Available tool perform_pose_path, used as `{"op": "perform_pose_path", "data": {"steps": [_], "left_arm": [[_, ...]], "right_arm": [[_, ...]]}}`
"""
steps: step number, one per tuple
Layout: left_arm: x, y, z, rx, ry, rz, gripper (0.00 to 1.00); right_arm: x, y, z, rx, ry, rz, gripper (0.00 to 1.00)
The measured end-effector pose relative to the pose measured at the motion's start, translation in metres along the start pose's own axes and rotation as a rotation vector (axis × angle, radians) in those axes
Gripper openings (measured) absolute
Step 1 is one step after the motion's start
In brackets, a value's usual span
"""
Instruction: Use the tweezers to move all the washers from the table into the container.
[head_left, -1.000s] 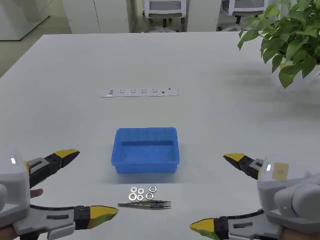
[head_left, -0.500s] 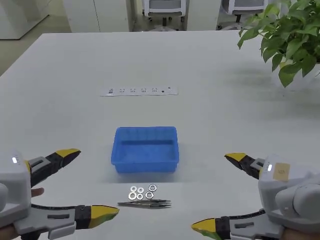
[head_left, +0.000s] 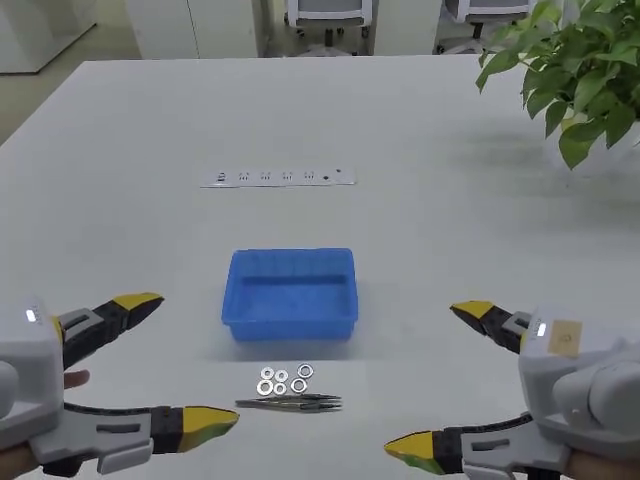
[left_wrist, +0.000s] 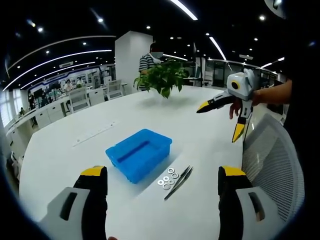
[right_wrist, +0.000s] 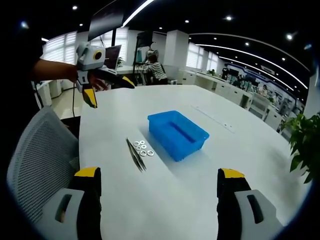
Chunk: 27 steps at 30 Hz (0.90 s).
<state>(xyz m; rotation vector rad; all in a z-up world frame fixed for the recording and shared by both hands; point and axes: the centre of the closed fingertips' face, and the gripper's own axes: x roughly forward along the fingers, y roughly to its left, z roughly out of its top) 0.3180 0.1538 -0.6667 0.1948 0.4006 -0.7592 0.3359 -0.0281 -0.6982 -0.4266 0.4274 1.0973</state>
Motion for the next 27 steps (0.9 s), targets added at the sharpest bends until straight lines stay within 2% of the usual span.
{"op": "perform_pose_path", "data": {"steps": [7, 15, 20, 22, 27], "left_arm": [[0.002, 0.000, -0.001, 0.012, 0.006, -0.018, 0.95], [0.008, -0.001, -0.002, 0.040, 0.017, -0.060, 0.88], [0.012, -0.003, -0.006, 0.060, 0.045, -0.102, 0.77], [0.015, -0.004, -0.010, 0.082, 0.069, -0.120, 0.74], [0.020, -0.006, -0.017, 0.110, 0.103, -0.158, 0.67]], "right_arm": [[0.002, -0.003, 0.003, -0.012, -0.003, 0.001, 0.96], [0.008, -0.002, 0.005, -0.067, 0.011, 0.051, 0.88], [0.013, 0.000, 0.005, -0.106, 0.024, 0.086, 0.80], [0.016, 0.001, 0.005, -0.117, 0.027, 0.101, 0.76], [0.023, 0.007, 0.002, -0.158, 0.045, 0.164, 0.67]]}}
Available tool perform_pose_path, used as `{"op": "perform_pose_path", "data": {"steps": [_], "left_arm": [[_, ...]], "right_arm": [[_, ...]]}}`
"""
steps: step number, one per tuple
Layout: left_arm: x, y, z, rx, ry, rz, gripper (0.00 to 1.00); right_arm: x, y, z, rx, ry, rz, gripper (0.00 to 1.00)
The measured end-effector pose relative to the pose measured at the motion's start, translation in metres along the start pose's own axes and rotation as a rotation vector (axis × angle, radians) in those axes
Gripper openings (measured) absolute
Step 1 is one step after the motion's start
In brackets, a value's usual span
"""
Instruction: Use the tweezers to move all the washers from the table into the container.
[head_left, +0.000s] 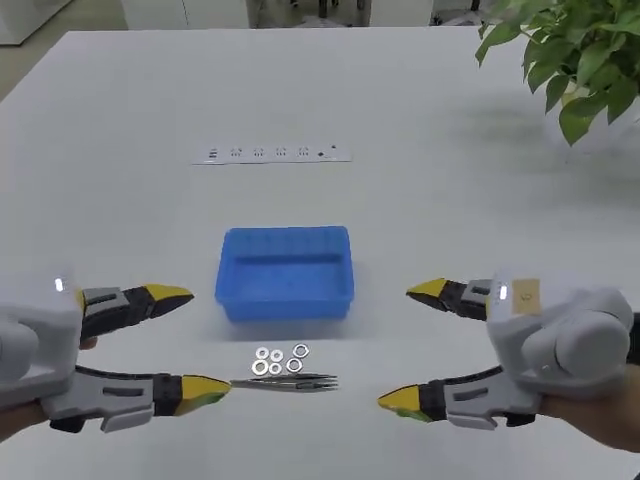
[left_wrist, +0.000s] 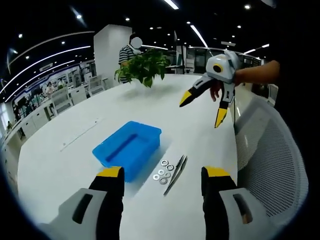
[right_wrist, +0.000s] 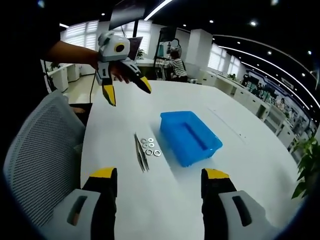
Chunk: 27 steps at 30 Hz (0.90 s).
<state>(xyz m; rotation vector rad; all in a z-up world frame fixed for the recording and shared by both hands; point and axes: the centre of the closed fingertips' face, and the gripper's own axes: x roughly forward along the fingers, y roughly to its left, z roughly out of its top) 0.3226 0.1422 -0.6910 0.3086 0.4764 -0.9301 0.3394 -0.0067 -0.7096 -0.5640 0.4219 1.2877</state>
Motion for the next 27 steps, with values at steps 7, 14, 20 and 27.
{"op": "perform_pose_path", "data": {"steps": [7, 14, 20, 27], "left_arm": [[0.010, -0.003, -0.016, 0.015, 0.077, -0.058, 0.58], [0.018, -0.005, -0.023, 0.049, 0.109, -0.102, 0.50], [0.026, -0.008, -0.031, 0.085, 0.154, -0.151, 0.41], [0.036, -0.012, -0.043, 0.125, 0.205, -0.203, 0.32]], "right_arm": [[0.012, 0.005, -0.005, -0.063, 0.032, 0.070, 0.56], [0.025, 0.007, -0.006, -0.103, 0.045, 0.124, 0.48], [0.037, 0.011, -0.007, -0.122, 0.056, 0.176, 0.41], [0.051, 0.018, -0.010, -0.148, 0.070, 0.233, 0.35]]}}
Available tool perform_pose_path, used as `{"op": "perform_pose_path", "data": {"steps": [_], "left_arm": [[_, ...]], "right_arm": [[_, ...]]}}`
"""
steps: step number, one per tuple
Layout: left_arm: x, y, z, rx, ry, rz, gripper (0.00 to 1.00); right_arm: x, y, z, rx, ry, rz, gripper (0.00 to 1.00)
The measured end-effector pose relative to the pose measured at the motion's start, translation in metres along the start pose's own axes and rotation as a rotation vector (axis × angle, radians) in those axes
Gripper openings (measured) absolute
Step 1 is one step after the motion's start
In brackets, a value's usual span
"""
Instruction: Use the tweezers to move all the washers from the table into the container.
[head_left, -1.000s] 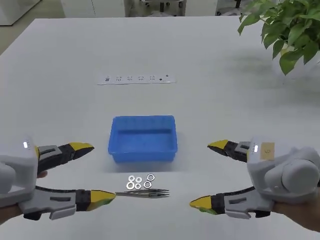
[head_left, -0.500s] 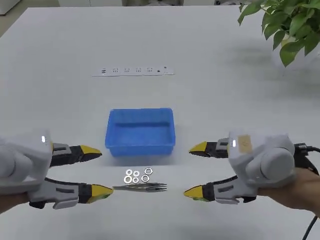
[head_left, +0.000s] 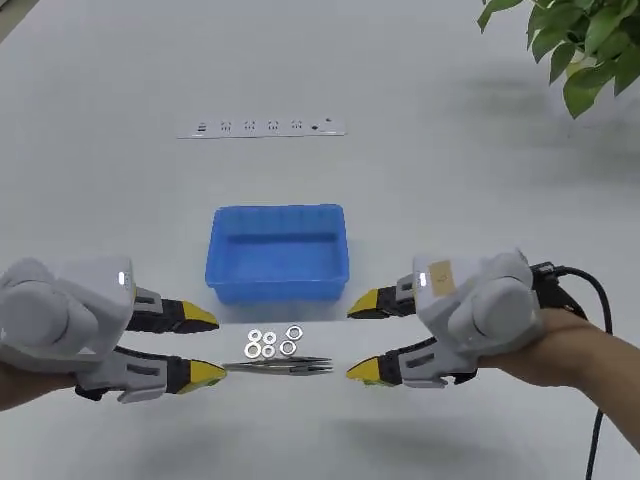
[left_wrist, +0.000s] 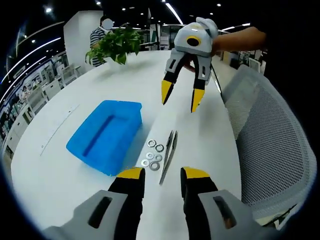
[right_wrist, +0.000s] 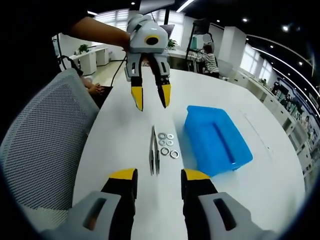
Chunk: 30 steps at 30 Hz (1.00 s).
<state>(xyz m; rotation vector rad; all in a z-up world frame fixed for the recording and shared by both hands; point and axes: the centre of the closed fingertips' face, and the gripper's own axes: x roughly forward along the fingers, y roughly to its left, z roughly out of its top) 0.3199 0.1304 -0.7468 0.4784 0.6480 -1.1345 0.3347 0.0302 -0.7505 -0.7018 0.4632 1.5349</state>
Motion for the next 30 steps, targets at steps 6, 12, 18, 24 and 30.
{"op": "perform_pose_path", "data": {"steps": [6, 12, 18, 24, 30], "left_arm": [[0.011, 0.000, -0.007, 0.030, 0.044, -0.041, 0.27], [0.019, 0.003, -0.017, 0.057, 0.097, -0.068, 0.22], [0.027, 0.003, -0.025, 0.082, 0.142, -0.094, 0.16], [0.031, 0.004, -0.034, 0.114, 0.184, -0.110, 0.13], [0.034, 0.005, -0.042, 0.131, 0.208, -0.132, 0.11]], "right_arm": [[0.014, 0.002, -0.002, -0.018, 0.017, 0.037, 0.30], [0.025, 0.002, -0.006, -0.021, 0.034, 0.068, 0.25], [0.038, 0.007, -0.013, -0.050, 0.074, 0.112, 0.22], [0.047, 0.007, -0.014, -0.045, 0.091, 0.128, 0.18], [0.054, 0.009, -0.016, -0.030, 0.105, 0.145, 0.15]]}}
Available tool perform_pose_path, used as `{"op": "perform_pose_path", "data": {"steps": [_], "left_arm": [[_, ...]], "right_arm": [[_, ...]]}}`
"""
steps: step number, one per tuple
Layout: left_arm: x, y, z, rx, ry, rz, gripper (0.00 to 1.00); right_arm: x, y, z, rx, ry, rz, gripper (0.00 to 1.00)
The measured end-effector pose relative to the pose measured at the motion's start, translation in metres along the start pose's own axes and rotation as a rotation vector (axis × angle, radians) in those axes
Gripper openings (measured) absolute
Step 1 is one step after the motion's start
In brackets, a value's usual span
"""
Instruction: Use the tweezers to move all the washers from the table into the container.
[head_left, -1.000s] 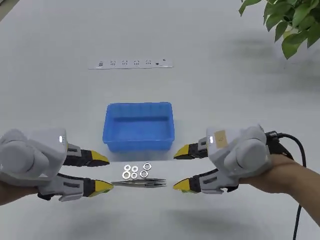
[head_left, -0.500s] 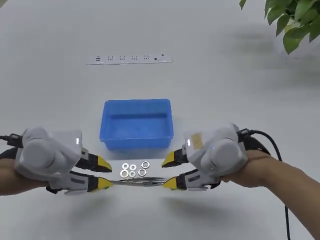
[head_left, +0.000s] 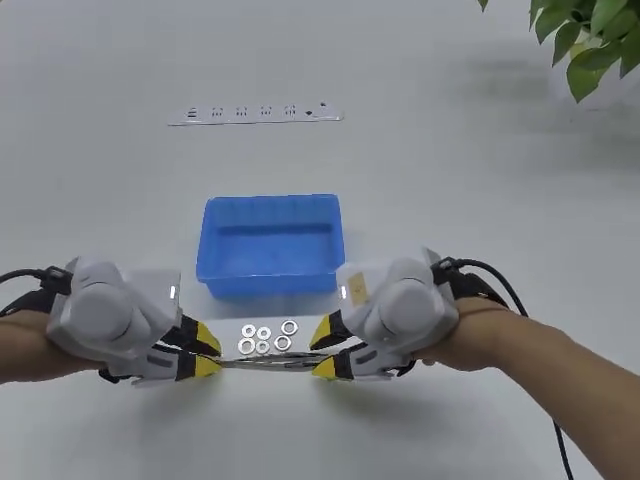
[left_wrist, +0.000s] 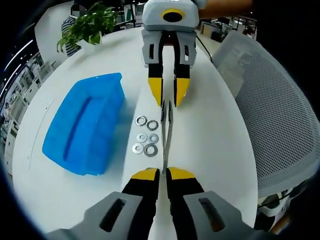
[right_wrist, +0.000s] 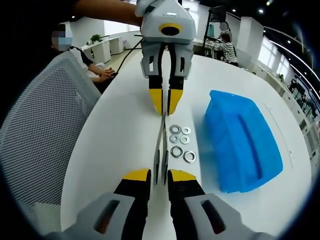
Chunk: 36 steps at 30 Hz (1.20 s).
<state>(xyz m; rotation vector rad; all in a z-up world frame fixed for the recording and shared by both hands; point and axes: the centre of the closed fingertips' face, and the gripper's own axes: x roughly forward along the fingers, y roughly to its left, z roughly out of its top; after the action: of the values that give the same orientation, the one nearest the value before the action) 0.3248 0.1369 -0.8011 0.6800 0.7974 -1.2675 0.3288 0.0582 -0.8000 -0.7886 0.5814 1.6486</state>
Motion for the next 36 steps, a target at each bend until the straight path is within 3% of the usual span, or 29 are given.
{"op": "perform_pose_path", "data": {"steps": [12, 15, 20, 27, 36], "left_arm": [[0.003, 0.000, 0.000, 0.031, 0.011, -0.008, 0.07], [0.003, -0.007, 0.000, 0.024, 0.009, -0.042, 0.06], [0.000, -0.008, 0.003, 0.025, 0.006, -0.044, 0.06], [-0.009, -0.008, 0.011, 0.032, -0.006, -0.033, 0.06], [-0.026, -0.008, 0.029, 0.057, -0.018, -0.008, 0.06]], "right_arm": [[0.003, -0.001, -0.005, -0.010, 0.031, -0.004, 0.11], [0.003, -0.001, -0.005, -0.009, 0.032, -0.005, 0.11], [0.003, 0.001, -0.005, -0.006, 0.034, -0.001, 0.11], [0.005, 0.001, -0.001, -0.006, 0.025, -0.002, 0.12], [0.007, 0.002, 0.005, -0.008, 0.015, -0.010, 0.13]]}}
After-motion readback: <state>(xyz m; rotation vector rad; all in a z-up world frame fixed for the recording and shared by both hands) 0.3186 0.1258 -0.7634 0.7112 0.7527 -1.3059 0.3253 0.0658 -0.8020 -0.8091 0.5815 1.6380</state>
